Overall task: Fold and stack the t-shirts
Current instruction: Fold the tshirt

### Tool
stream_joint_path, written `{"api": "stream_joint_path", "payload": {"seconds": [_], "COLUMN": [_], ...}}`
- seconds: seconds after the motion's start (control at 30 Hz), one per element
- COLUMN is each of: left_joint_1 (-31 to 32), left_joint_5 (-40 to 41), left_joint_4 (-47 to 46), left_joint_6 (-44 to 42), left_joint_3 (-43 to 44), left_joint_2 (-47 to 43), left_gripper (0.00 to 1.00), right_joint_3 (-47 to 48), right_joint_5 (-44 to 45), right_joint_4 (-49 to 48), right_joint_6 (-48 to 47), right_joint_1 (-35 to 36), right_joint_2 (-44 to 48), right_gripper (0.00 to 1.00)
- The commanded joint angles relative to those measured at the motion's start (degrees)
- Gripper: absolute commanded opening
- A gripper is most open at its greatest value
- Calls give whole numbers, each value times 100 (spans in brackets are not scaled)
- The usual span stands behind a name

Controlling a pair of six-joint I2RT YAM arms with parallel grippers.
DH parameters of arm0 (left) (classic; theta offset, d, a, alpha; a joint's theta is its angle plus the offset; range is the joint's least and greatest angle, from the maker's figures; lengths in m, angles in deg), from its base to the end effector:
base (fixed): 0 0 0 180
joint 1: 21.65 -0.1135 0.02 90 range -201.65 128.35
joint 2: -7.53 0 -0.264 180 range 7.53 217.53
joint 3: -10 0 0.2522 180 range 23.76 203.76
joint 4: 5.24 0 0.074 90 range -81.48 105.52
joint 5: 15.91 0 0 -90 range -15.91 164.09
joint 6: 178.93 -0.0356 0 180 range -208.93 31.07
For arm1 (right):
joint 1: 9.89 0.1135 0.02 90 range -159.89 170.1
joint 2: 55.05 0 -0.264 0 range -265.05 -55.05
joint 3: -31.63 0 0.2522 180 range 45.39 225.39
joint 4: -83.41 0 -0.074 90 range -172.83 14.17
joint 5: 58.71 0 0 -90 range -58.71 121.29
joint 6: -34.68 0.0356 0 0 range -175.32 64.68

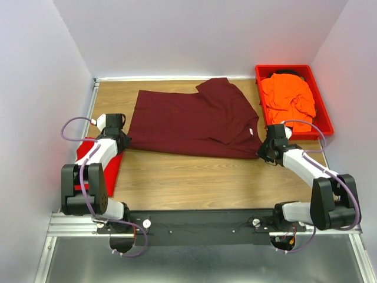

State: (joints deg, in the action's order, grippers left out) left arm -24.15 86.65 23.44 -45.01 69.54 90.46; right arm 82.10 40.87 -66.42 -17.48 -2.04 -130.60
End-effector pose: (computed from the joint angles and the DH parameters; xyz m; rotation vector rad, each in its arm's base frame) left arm 0.2852 0.0202 0.1896 -1.0500 2.2136 -0.0455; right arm 0.2432 0.0276 0.1726 0.7153 2.4152 0.1114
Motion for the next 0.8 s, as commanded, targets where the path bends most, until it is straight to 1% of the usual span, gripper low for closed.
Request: {"api": "stream_joint_path", "payload": {"seconds": [0.0,0.03,0.1,0.13,0.17,0.23,0.3,0.33,0.43,0.47,0.53,0.57,0.63,0.67,0.73,0.77], "left_joint_1": [-40,-40,-40,-40,-31,-40,-40,-40,-5,56,206,511,829,1187,1514,1655], "left_joint_5": [195,142,98,98,107,168,168,229,99,11,-139,-192,-289,-350,-560,-614], "left_joint_4": [134,169,196,222,274,362,389,520,468,390,345,267,231,170,47,-49], "left_joint_6": [-59,-33,-24,-67,-94,-208,-348,-410,-560,-647,-674,-683,-710,-701,-779,-789], "left_joint_3": [-280,-358,-394,-386,-316,-106,88,298,493,606,739,870,1037,1212,1389,1555], "left_joint_2": [-374,-427,-620,-682,-795,-867,-884,-876,-841,-771,-630,-456,-235,-138,204,319], "left_gripper": [0,13,31,47,52,57,58,58,58,58,57,56,54,54,53,54], "right_joint_3": [-252,-278,-252,-191,-147,-7,292,406,846,1064,1311,1443,1741,1787,1901,2058], "right_joint_5": [52,9,-70,-158,-193,-246,-229,-212,-185,-185,-229,-255,-290,-238,-211,-211], "right_joint_4": [293,337,372,381,416,477,574,635,759,750,733,715,680,541,391,294], "right_joint_6": [91,109,135,127,109,4,-66,-128,-216,-242,-251,-260,-286,-269,-278,-286], "right_joint_1": [-118,-126,-126,-127,-127,-127,-118,-126,-118,-126,-118,-109,-118,-118,-118,-118], "right_joint_2": [330,400,436,453,479,488,480,497,480,427,33,-134,-598,-697,-943,-1223], "right_gripper": [4,7,16,27,33,44,46,49,53,53,53,53,52,51,51,51]}}
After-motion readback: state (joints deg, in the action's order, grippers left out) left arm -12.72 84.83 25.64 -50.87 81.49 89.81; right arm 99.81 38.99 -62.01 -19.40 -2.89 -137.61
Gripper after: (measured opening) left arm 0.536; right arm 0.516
